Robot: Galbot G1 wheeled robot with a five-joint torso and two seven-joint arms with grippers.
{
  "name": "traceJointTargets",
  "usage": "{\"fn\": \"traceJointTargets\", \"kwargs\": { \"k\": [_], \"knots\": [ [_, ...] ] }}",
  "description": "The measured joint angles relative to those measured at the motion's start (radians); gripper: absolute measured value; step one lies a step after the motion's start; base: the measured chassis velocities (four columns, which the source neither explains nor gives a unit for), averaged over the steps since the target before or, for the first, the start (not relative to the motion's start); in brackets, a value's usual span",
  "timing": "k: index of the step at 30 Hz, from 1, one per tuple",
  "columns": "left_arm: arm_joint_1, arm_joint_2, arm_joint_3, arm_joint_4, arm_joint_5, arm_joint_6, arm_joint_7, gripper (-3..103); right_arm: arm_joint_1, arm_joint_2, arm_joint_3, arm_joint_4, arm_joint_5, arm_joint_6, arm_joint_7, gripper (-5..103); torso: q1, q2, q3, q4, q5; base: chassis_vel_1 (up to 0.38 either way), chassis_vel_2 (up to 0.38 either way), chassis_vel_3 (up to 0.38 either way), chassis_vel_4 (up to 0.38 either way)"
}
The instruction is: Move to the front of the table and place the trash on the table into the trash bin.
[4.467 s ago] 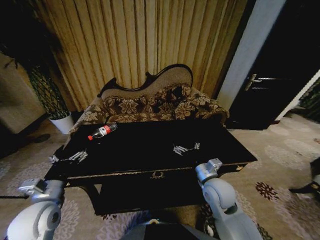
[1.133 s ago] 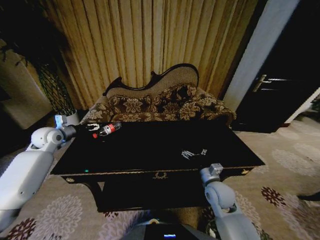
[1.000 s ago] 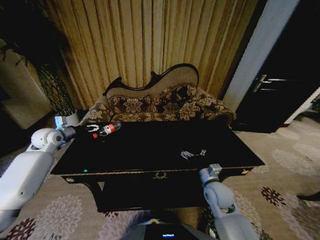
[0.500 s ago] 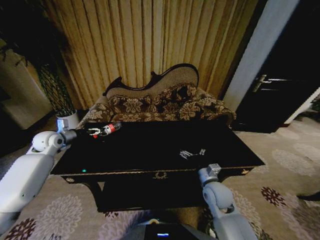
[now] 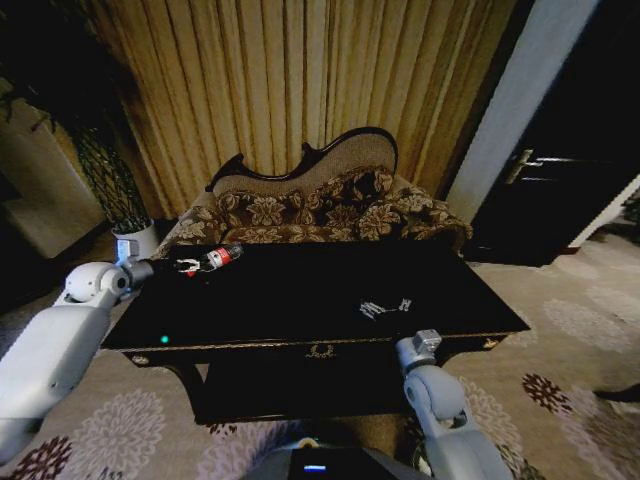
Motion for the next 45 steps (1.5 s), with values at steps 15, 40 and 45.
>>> {"fn": "traceJointTargets", "kwargs": {
  "k": [15,40,45],
  "knots": [
    [-0.129,-0.054,0.111,0.088,0.063,-0.001,0.045,100,0.052,-0.018,0.006,-0.036,0.006,0.009,0.0,100,0.0,0.0,0.0,-0.0001,0.0,0.0,0.0,0.0,0.0],
    [-0.125,-0.066,0.126,0.096,0.084,0.017,0.079,97,0.072,-0.02,0.002,-0.05,0.007,0.022,0.0,100,0.0,0.0,0.0,0.0,0.0,0.0,0.0,0.0,0.0],
    [-0.123,-0.066,0.125,0.097,0.08,0.017,0.078,81,0.074,-0.019,0.002,-0.052,0.007,0.025,0.0,100,0.0,0.0,0.0,0.0,0.0,0.0,0.0,0.0,0.0]
  ]
}}
